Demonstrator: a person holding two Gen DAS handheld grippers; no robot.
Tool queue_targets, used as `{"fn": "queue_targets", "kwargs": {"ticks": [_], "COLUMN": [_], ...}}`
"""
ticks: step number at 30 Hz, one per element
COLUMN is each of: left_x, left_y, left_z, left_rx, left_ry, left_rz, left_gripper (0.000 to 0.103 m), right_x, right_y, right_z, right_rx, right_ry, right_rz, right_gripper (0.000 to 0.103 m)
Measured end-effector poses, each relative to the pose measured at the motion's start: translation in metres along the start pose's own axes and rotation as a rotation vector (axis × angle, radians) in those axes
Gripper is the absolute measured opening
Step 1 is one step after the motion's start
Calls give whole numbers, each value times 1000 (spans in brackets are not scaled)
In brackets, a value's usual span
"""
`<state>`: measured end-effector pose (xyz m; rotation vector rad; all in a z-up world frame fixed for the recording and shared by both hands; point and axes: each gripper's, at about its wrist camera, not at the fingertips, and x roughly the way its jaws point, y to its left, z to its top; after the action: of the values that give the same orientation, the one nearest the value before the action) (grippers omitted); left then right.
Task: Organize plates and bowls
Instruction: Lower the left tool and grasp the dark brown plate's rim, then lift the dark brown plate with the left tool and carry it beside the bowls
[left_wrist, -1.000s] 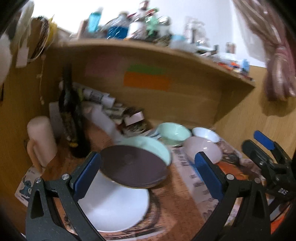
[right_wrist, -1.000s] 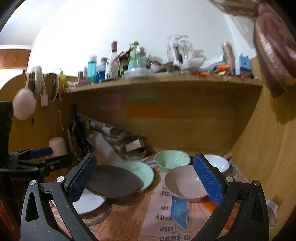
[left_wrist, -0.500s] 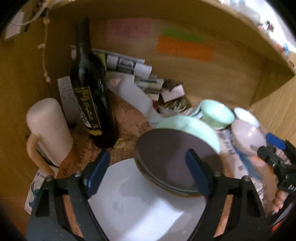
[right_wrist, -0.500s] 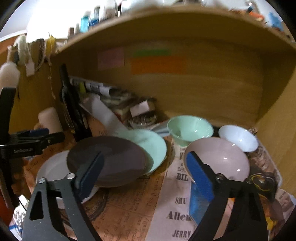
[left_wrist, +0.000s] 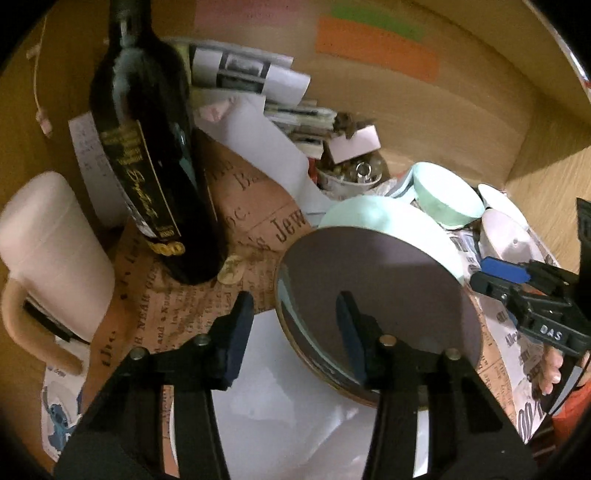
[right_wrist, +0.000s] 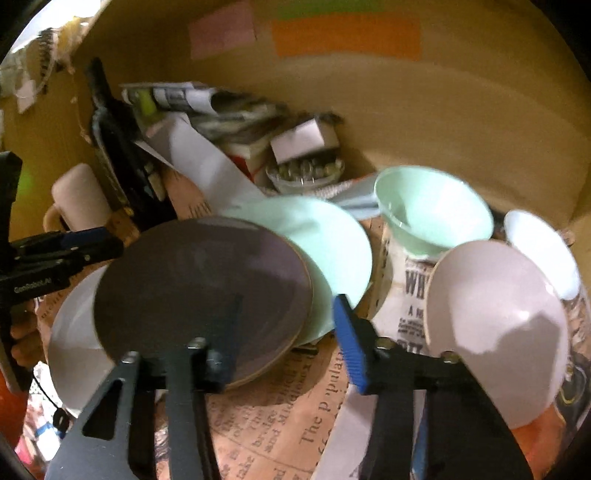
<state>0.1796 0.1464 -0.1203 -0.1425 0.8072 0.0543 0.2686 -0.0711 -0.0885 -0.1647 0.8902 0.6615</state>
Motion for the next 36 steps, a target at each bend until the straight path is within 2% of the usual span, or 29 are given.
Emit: {"fn": "queue_targets", "kwargs": {"ticks": [4, 9, 10, 15, 17, 21, 36], "left_x": [11, 22, 22, 28, 29, 31, 31], "left_y": [10, 18, 18, 20, 19, 14, 11], "left_z": [-3, -3, -3, -2, 0, 0, -1], "left_rx": [-29, -57, -59, -59, -54, -30, -19], "left_ry": [32, 71, 74, 103, 109, 119, 160], "left_rz": [-11, -52, -54, -65, -70, -79, -120], "left_gripper": [42, 34, 34, 30, 27, 23, 23], "right_x": [16, 32, 34, 45, 48, 56, 66], "right_y": [-5, -5, -6, -8, -11, -12, -16], "right_z": [4, 9, 10, 12, 12, 15, 17], "right_rx": [17, 8, 6, 8, 10, 12, 38], "right_ry": [49, 92, 106, 131, 135, 157, 186], "right_rz": [16, -2, 20, 1, 12, 12, 102], "right_gripper": [30, 30, 30, 29, 24, 21, 22]}}
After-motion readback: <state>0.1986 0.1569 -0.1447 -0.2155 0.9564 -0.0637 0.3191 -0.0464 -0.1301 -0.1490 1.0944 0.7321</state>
